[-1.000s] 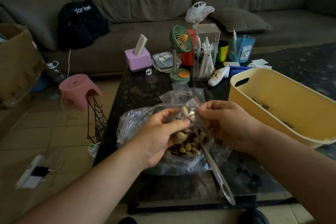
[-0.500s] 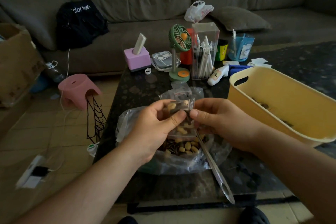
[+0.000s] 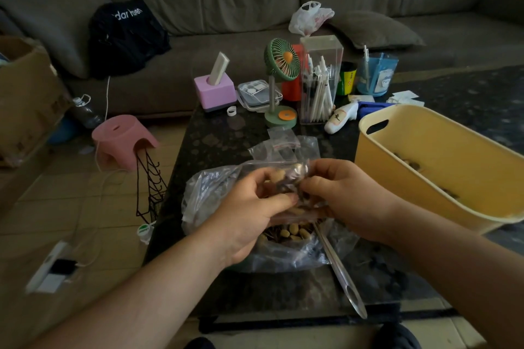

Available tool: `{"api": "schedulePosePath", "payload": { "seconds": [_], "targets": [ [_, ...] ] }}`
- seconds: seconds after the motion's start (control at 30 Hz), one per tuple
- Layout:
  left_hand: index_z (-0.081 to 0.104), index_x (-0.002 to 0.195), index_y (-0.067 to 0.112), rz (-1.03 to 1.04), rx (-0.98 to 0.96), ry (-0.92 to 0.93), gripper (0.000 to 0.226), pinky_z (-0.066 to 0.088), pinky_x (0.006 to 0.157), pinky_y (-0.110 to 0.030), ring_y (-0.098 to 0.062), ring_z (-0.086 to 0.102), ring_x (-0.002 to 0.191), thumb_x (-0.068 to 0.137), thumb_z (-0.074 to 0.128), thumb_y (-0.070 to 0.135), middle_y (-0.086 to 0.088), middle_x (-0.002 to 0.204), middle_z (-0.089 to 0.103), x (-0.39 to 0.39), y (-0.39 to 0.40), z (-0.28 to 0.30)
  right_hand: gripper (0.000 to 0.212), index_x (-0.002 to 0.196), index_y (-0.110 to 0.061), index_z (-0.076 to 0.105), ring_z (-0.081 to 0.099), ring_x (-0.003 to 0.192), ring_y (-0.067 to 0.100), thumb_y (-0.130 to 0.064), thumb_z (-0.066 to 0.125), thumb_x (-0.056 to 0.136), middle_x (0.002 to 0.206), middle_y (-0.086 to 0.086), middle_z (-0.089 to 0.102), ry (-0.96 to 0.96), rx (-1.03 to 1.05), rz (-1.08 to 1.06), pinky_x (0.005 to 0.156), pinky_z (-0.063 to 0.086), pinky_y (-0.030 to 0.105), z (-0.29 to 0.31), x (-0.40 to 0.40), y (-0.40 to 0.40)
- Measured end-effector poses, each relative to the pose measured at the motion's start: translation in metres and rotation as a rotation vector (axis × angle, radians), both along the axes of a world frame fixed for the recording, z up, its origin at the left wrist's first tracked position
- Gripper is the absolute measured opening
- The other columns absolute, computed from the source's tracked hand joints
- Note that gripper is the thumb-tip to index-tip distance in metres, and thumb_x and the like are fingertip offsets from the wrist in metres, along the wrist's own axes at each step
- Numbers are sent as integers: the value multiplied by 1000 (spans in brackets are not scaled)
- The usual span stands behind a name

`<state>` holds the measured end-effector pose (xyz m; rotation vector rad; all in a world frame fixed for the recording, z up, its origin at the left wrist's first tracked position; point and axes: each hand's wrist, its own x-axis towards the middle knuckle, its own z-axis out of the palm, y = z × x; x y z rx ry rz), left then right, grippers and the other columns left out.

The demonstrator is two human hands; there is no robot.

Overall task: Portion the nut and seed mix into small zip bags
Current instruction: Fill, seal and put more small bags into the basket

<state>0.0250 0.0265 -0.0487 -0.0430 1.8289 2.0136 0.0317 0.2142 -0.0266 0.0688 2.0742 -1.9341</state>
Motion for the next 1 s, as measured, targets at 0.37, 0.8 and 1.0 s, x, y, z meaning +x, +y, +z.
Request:
{"api": "schedulePosePath", "payload": {
  "seconds": [0.37,0.8,1.0],
  "targets": [
    [71,119,11,10,56,-61,18,63,90,-42,-24,78,103,104,61,16,-11,108,81,3,6,3,20,116,-7,68,76,100,38,-3,68,96,106,20,77,-80,-87,-38,89,63,52,2,2,3],
    [65,128,15,16,97,-27,32,61,97,-47,-28,76,111,96,69,8,-12,118,78,3,6,1,31,121,-3,67,74,105,41,-7,72,91,114,22,75,-126,-257,-45,94,59,57,1,-2,4],
    [65,126,16,42,94,-7,40,62,94,-44,-26,77,108,91,73,-1,-11,117,78,2,8,2,27,118,0,71,74,106,41,-15,68,95,113,24,75,-94,-212,-2,95,59,56,-2,2,2]
  ]
}}
